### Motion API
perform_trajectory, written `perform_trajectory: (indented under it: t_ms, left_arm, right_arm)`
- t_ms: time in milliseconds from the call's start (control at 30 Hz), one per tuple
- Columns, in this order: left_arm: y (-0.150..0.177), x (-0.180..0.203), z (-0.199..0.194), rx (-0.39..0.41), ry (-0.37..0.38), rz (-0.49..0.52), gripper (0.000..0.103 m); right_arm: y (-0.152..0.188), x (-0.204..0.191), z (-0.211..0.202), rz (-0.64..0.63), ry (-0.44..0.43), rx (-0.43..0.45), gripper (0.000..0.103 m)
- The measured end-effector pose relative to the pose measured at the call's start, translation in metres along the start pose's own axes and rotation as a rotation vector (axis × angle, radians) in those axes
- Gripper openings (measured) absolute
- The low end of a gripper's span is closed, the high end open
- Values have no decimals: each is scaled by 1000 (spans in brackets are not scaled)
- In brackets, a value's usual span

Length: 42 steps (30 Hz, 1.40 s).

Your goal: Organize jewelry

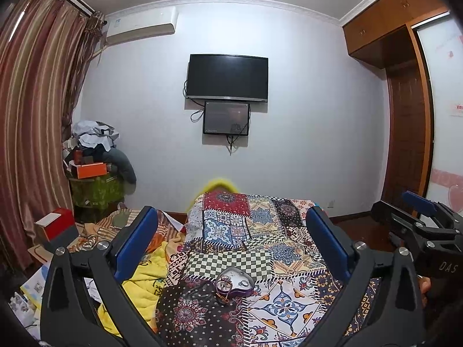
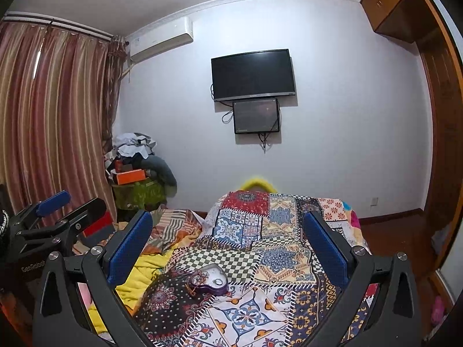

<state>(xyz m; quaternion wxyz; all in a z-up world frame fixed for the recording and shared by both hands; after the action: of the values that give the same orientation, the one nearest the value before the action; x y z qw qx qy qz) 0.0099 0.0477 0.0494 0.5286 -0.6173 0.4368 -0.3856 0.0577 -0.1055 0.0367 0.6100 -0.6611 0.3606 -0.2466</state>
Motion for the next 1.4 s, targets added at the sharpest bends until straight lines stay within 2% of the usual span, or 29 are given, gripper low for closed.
perform_trajectory:
  t_ms: [867,1400]
  left_arm:
    - [5,1,12,-48,25,2,102]
    - [6,2,14,-50,26,0,102]
  right_arm:
    - [-1,5,4,17,0,-25,103]
    - [3,5,9,17,-2,-35,103]
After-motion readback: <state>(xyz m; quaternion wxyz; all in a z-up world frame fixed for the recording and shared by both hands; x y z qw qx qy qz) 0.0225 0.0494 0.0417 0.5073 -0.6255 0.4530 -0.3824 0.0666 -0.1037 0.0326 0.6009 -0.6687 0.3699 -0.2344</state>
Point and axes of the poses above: each gripper's, at about its wrist camera, not at the fingertips, and z roughly the way its jaws point, x to its right, y to its underside, the point moved 1 cm from there along z, roughly the way its jaws point, and after that the axes turned 13 degrees about -y, right-handed, at the moved point
